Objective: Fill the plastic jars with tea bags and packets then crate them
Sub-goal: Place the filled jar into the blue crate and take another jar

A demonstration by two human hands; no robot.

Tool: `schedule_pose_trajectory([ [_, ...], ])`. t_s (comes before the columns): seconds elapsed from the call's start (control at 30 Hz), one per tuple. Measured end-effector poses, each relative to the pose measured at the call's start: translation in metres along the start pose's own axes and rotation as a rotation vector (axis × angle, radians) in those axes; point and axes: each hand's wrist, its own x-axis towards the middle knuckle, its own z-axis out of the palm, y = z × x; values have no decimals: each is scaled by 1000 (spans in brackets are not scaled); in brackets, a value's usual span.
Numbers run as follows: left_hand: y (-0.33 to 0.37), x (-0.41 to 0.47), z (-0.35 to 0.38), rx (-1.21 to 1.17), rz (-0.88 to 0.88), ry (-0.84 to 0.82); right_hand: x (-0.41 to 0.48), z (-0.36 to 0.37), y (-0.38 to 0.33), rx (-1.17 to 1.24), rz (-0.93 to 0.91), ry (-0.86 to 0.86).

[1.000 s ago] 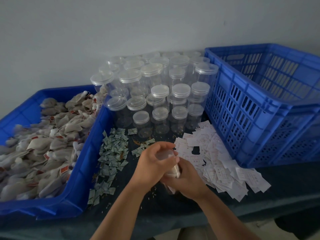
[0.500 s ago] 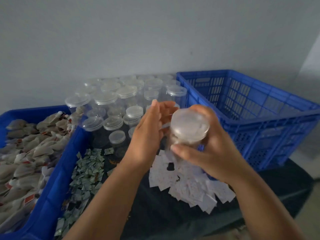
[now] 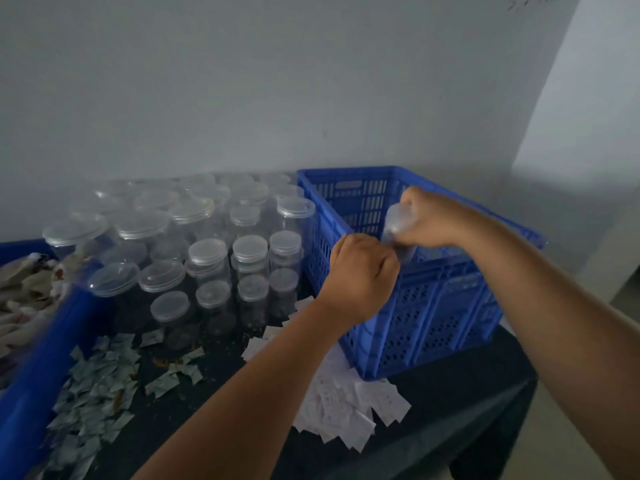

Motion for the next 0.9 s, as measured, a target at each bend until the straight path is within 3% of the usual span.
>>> schedule_pose_trajectory([
  [0.13, -6, -3, 6, -66, 26, 30, 27, 31, -16, -281, 5, -394],
  [0.2, -8, -3, 8, -74, 23, 24, 35, 42, -21, -365, 35, -503],
  [0.47, -9, -5, 11, -78, -29, -59, 38, 48, -26, -504, 105, -578],
  [0.63, -12, -7, 10, -114, -39, -81, 24, 38, -34, -499, 2, -591],
  [0.73, -9, -3, 4, -194, -59, -127, 23, 28, -35, -374, -153, -452],
  [0.8, -6, -5, -6, -279, -77, -137, 23, 18, -32, -268, -184, -235],
  [0.9, -5, -18, -27, -286, -65, 22, 6, 10, -32, -5, -234, 149],
])
